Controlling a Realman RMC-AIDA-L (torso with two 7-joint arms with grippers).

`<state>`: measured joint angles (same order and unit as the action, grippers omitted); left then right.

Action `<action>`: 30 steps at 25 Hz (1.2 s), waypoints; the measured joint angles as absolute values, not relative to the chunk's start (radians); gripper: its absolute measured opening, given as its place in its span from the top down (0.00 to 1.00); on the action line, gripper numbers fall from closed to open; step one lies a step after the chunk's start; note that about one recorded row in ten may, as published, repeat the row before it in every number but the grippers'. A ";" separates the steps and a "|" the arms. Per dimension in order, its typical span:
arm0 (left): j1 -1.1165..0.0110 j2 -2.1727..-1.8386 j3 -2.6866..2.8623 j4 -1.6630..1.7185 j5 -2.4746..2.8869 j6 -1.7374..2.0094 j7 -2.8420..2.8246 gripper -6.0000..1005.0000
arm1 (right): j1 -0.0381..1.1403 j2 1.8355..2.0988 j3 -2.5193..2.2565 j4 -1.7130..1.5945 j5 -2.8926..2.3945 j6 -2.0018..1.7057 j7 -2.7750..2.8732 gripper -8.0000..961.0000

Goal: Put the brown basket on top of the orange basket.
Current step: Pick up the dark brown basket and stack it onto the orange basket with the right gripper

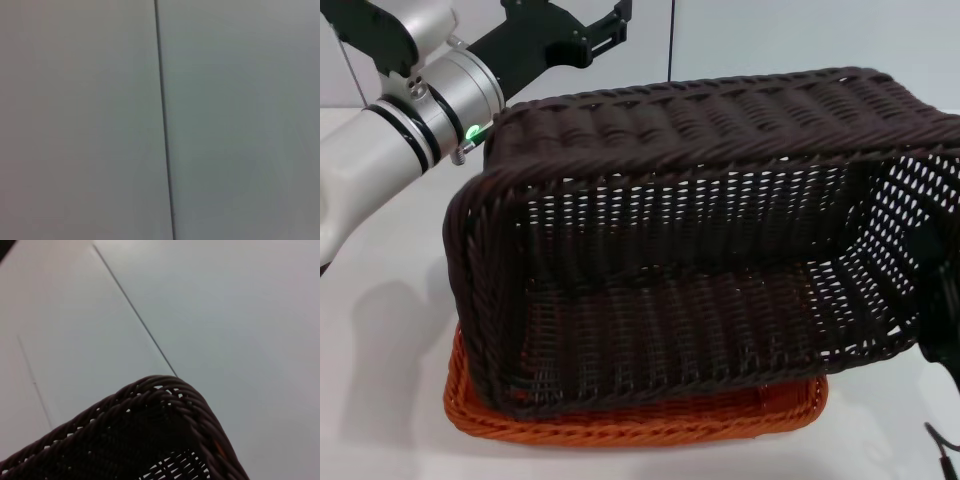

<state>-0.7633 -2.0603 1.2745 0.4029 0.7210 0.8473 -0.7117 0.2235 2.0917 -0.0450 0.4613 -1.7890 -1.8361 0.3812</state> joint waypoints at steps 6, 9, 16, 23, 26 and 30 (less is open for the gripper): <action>-0.772 -2.061 1.290 0.402 0.721 0.844 -0.710 0.16 | 0.215 2.092 -0.044 0.494 -1.788 -1.789 0.380 0.84; -0.772 -2.061 1.290 0.402 0.721 0.844 -0.710 0.16 | 0.213 2.092 -0.051 0.509 -1.788 -1.769 0.385 0.84; -0.795 -2.062 1.316 0.397 0.721 0.819 -0.707 0.16 | 0.198 2.091 -0.086 0.525 -1.800 -1.752 0.402 0.83; -0.799 -2.068 1.353 0.401 0.721 0.807 -0.693 0.16 | 0.197 2.090 -0.126 0.531 -1.796 -1.749 0.412 0.80; -0.799 -2.068 1.353 0.401 0.721 0.807 -0.693 0.16 | 0.194 2.089 -0.127 0.532 -1.795 -1.749 0.413 0.79; -0.799 -2.067 1.353 0.399 0.721 0.807 -0.689 0.16 | 0.187 2.086 -0.120 0.532 -1.794 -1.747 0.428 0.77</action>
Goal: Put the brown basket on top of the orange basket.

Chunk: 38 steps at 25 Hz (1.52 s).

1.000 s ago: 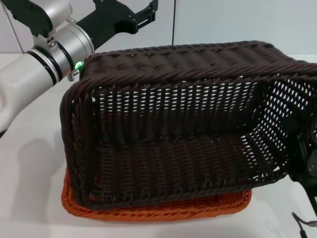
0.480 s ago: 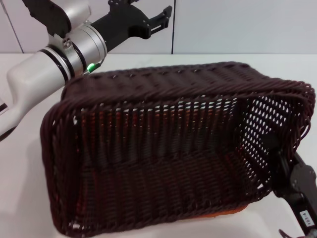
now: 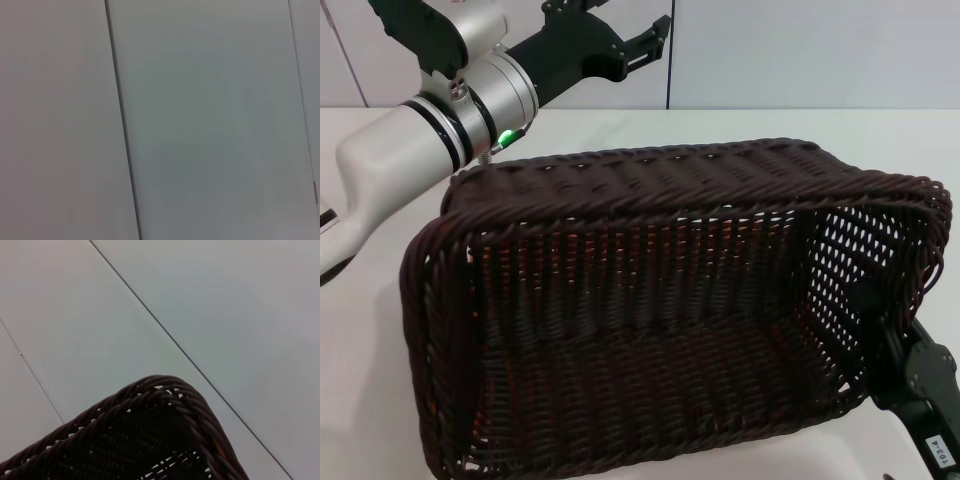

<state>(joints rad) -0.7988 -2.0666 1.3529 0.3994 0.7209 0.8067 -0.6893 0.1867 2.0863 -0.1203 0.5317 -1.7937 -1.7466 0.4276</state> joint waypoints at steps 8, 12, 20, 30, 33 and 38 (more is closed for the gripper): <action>-0.818 -2.067 1.353 0.393 0.721 0.803 -0.665 0.16 | 0.203 2.083 -0.114 0.501 -1.792 -1.724 0.503 0.74; -0.825 -2.070 1.353 0.392 0.715 0.802 -0.653 0.16 | 0.217 2.082 -0.117 0.477 -1.792 -1.714 0.541 0.65; -0.830 -2.071 1.339 0.391 0.709 0.797 -0.645 0.16 | 0.255 2.082 -0.122 0.391 -1.798 -1.736 0.582 0.40; -0.776 -2.071 1.214 0.398 0.696 0.862 -0.645 0.16 | 0.259 2.077 0.043 0.130 -1.791 -1.946 0.590 0.34; -0.751 -2.070 1.172 0.398 0.671 0.906 -0.640 0.16 | 0.268 2.074 0.109 0.086 -1.791 -1.953 0.598 0.34; -0.676 -2.069 1.126 0.395 0.529 1.006 -0.578 0.16 | 0.308 2.072 0.270 0.000 -1.790 -1.928 0.602 0.34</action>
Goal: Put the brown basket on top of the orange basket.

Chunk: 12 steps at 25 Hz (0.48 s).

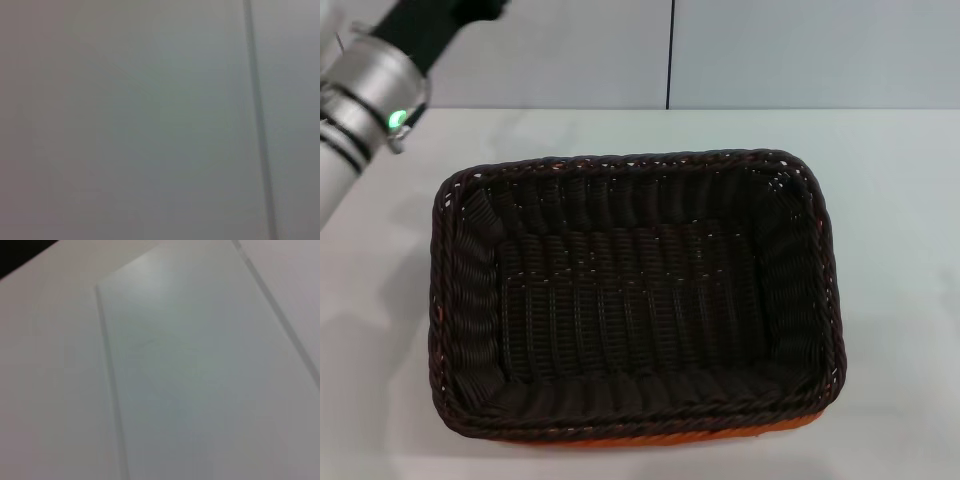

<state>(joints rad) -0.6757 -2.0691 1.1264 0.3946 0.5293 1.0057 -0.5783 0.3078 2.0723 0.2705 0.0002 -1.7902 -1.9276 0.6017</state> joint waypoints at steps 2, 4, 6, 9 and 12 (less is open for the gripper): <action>-0.659 -2.069 1.124 0.392 0.500 1.023 -0.565 0.16 | 0.332 2.070 0.379 -0.029 -1.790 -1.904 0.602 0.34; -0.603 -2.069 1.122 0.389 0.411 1.063 -0.553 0.16 | 0.341 2.070 0.415 -0.039 -1.790 -1.891 0.602 0.34; -0.578 -2.069 1.121 0.383 0.370 1.084 -0.553 0.16 | 0.365 2.068 0.473 -0.064 -1.790 -1.860 0.602 0.34; -0.549 -2.068 1.120 0.335 0.266 1.147 -0.552 0.16 | 0.403 2.060 0.539 -0.087 -1.790 -1.794 0.602 0.34; -0.515 -2.065 1.120 0.304 0.210 1.202 -0.552 0.16 | 0.446 2.053 0.574 -0.104 -1.786 -1.724 0.597 0.34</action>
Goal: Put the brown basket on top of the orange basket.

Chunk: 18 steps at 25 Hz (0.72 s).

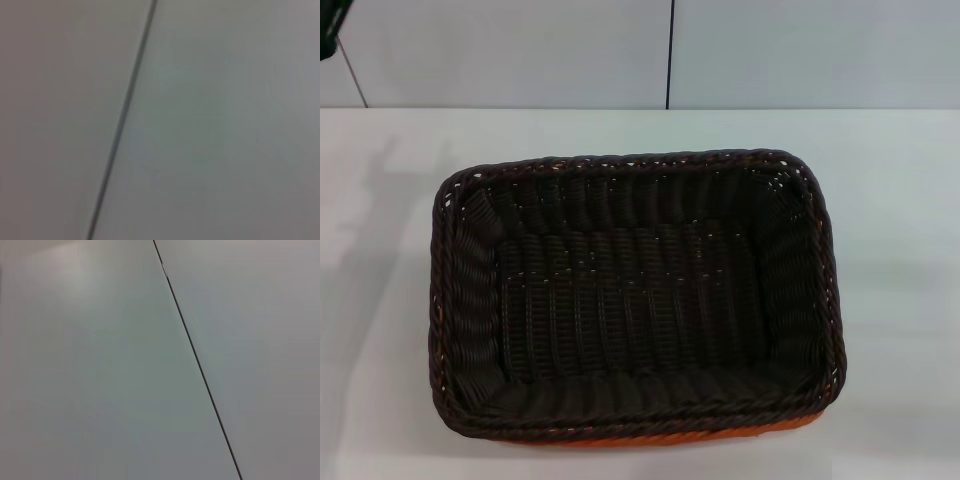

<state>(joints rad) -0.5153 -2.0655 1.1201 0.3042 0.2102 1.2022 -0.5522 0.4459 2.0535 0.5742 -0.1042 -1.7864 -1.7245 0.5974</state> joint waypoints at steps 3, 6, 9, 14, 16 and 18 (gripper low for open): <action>-0.494 -2.066 1.119 0.301 0.189 1.210 -0.552 0.16 | 0.486 2.046 0.578 -0.110 -1.776 -1.662 0.576 0.34; -0.476 -2.066 1.117 0.287 0.166 1.211 -0.552 0.16 | 0.513 2.045 0.582 -0.106 -1.767 -1.626 0.545 0.34; -0.471 -2.064 1.106 0.264 0.162 1.212 -0.552 0.16 | 0.532 2.047 0.590 -0.103 -1.760 -1.599 0.529 0.34; -0.460 -2.062 1.097 0.260 0.161 1.214 -0.551 0.16 | 0.553 2.050 0.592 -0.088 -1.712 -1.551 0.512 0.34; -0.458 -2.062 1.096 0.259 0.161 1.214 -0.551 0.16 | 0.560 2.051 0.593 -0.082 -1.701 -1.536 0.512 0.34; -0.457 -2.062 1.096 0.259 0.162 1.214 -0.551 0.16 | 0.570 2.051 0.593 -0.078 -1.693 -1.518 0.512 0.34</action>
<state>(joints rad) -0.4571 -2.0617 1.0960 0.2593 0.1625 1.2143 -0.5511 0.5700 2.0514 0.5929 -0.0779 -1.6929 -1.5184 0.5123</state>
